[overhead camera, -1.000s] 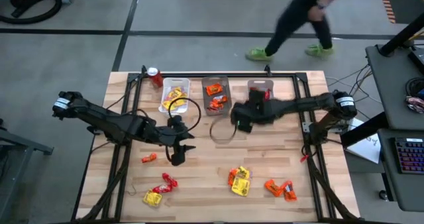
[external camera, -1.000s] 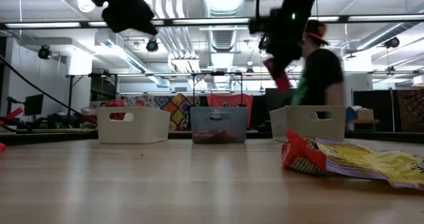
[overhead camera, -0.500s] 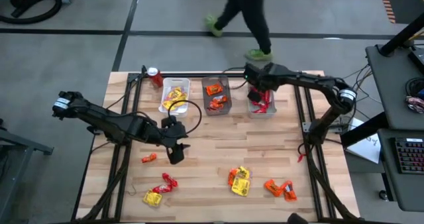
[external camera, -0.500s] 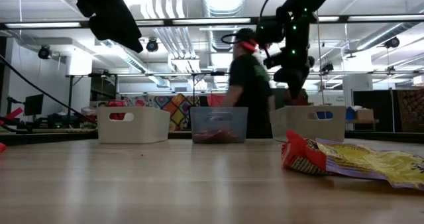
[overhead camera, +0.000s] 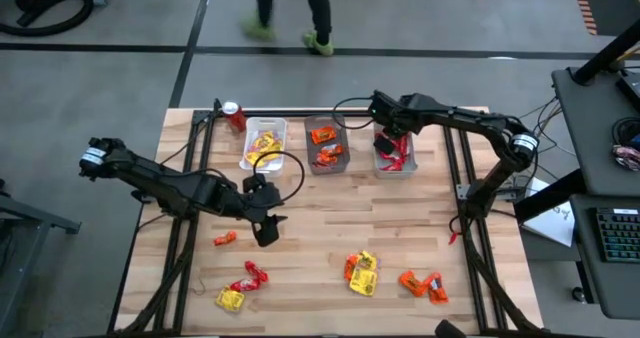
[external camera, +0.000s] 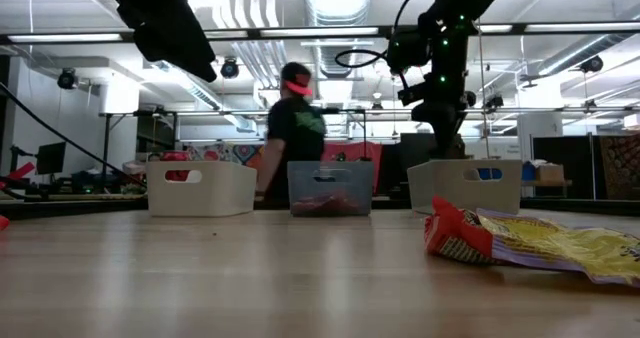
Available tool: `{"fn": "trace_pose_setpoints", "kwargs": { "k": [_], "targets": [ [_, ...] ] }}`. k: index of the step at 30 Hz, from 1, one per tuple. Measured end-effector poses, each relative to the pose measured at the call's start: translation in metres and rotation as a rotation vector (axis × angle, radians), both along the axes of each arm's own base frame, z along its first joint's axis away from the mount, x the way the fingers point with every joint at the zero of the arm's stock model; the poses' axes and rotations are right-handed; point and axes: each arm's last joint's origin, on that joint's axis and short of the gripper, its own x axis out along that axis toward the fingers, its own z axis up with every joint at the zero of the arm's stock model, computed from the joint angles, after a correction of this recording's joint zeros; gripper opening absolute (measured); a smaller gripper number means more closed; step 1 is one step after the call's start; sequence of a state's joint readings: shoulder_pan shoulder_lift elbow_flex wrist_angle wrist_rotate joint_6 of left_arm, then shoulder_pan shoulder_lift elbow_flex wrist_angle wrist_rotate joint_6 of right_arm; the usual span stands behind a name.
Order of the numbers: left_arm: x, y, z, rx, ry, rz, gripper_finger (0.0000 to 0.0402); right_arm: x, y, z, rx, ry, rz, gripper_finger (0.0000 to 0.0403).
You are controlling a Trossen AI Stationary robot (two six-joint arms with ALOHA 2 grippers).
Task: Sort candy
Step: Put the orange chocolate into the black bin
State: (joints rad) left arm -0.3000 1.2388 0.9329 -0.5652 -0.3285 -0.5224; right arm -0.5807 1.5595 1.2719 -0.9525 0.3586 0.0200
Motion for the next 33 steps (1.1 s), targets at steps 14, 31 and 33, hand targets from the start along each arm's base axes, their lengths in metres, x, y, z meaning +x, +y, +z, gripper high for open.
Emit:
{"fn": "trace_pose_setpoints", "kwargs": {
  "k": [14,31,33],
  "targets": [
    [-0.024,-0.003,-0.022,-0.167,0.341,0.157,0.0181,0.014,0.093,0.048,0.169,-0.325,0.274,0.0068],
    [-0.023,-0.013,-0.077,-0.205,0.855,0.349,0.0181,0.015,0.21,0.055,0.131,-0.403,0.483,0.0068],
    [-0.021,-0.015,-0.086,-0.199,0.906,0.353,0.0181,0.016,0.214,0.053,0.135,-0.397,0.487,0.0068]
  ]
}}
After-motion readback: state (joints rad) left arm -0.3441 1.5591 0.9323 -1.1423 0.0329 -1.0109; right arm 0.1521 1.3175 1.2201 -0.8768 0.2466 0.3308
